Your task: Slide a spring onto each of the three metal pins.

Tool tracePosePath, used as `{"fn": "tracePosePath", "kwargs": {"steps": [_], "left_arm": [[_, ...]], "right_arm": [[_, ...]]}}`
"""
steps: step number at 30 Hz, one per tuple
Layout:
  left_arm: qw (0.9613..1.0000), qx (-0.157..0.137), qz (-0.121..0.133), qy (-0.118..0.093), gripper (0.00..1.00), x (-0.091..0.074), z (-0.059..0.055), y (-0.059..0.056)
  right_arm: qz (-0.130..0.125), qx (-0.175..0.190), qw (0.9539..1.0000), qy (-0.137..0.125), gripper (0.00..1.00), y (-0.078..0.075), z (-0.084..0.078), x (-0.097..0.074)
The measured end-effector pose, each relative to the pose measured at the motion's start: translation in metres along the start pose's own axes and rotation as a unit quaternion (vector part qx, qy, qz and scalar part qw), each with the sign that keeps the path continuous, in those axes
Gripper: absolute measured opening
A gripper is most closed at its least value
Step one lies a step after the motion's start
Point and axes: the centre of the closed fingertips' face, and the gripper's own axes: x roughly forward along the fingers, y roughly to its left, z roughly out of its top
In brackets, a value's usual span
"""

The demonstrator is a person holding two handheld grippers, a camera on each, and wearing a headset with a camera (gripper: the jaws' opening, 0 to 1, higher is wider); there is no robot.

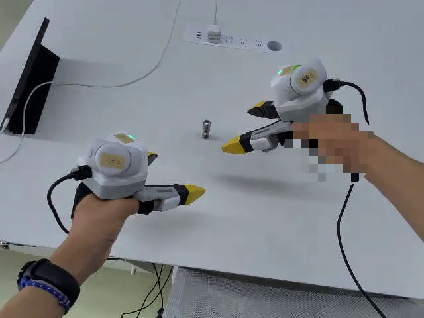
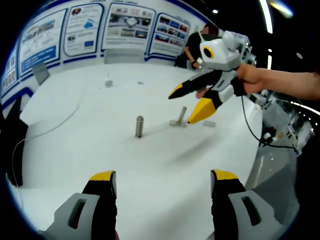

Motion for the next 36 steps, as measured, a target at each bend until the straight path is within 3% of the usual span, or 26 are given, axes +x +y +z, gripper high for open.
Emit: {"fn": "tracePosePath", "kwargs": {"steps": [11,21,36], "left_arm": [[1.0000,0.002,-0.002,0.003,0.81,0.004,0.002,-0.001],[0.9999,0.008,-0.005,0.007,0.82,0.007,0.004,-0.005],[0.9996,0.021,-0.011,0.013,0.86,0.017,0.010,-0.012]], "right_arm": [[-0.026,0.037,0.9987,-0.025,0.77,-0.006,-0.014,-0.023],[-0.047,0.064,0.9965,-0.026,0.79,-0.007,-0.045,-0.043],[-0.081,0.124,0.9875,-0.053,0.81,-0.012,-0.087,-0.077]]}}
